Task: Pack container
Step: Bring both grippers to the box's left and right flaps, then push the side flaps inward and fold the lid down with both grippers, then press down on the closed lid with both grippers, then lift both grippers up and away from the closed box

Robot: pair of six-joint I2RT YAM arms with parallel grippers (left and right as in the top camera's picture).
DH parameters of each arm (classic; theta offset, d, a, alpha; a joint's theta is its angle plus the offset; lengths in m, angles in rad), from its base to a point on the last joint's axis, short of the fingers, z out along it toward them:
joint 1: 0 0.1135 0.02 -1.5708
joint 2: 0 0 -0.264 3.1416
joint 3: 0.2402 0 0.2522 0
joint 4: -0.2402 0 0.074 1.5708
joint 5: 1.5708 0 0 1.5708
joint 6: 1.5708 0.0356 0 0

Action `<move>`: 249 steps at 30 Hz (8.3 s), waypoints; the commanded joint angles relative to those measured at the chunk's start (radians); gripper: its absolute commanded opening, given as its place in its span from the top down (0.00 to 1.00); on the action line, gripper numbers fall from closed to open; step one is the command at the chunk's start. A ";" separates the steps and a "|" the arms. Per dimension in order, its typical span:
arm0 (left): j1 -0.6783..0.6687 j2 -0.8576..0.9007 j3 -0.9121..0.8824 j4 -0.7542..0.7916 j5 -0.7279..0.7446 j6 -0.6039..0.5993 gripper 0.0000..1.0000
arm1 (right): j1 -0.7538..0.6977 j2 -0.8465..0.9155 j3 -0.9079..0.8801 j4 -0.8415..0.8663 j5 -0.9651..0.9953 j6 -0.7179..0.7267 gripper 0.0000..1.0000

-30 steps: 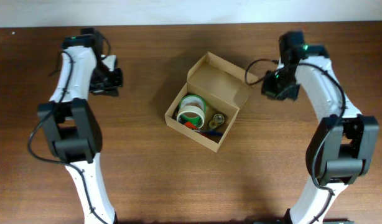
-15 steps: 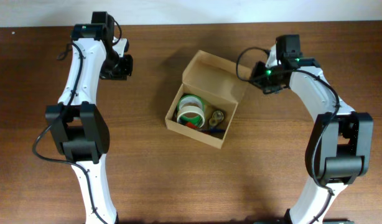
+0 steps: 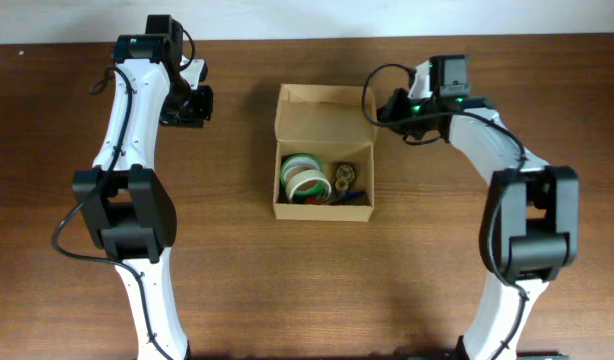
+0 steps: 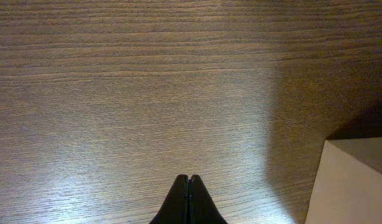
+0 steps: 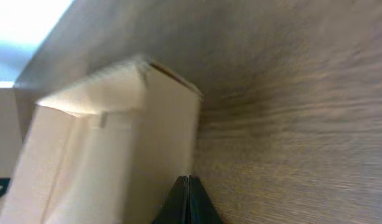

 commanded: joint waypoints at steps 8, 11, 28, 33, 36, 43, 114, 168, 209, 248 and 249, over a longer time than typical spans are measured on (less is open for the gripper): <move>0.000 -0.010 0.014 0.036 0.062 0.010 0.98 | -0.031 0.015 0.022 0.079 -0.108 -0.007 0.96; 0.000 0.000 0.014 0.072 0.172 -0.024 0.98 | -0.080 0.015 0.026 0.067 -0.111 -0.006 0.97; -0.002 0.220 0.014 0.218 0.738 -0.160 0.98 | -0.085 0.027 0.026 -0.036 -0.122 -0.097 0.96; -0.002 0.275 0.014 0.253 0.829 -0.208 0.98 | -0.068 0.057 0.026 -0.039 -0.143 -0.097 0.96; -0.003 0.290 0.014 0.275 0.869 -0.213 0.98 | -0.059 0.075 0.026 -0.033 -0.152 -0.097 0.96; -0.003 0.295 0.014 0.426 1.006 -0.298 0.98 | -0.042 0.122 0.026 0.052 -0.244 -0.080 0.96; -0.092 0.277 0.578 -0.285 0.814 0.113 0.98 | 0.028 0.077 0.560 -0.447 -0.325 -0.498 0.96; -0.409 -0.116 -0.016 -0.356 -0.086 -0.095 0.98 | 0.246 -0.149 0.341 -1.006 0.276 -0.586 0.96; -0.063 -0.214 -0.016 -0.030 -0.138 -0.136 0.85 | -0.066 -0.254 0.356 -0.766 0.288 -0.546 0.96; -0.270 -0.199 -0.435 0.225 0.260 -0.183 0.98 | -0.150 -0.254 0.351 -0.794 0.381 -0.545 0.96; -0.270 -0.199 -0.435 0.242 0.259 -0.185 0.98 | -0.150 -0.254 0.351 -0.794 0.381 -0.545 0.96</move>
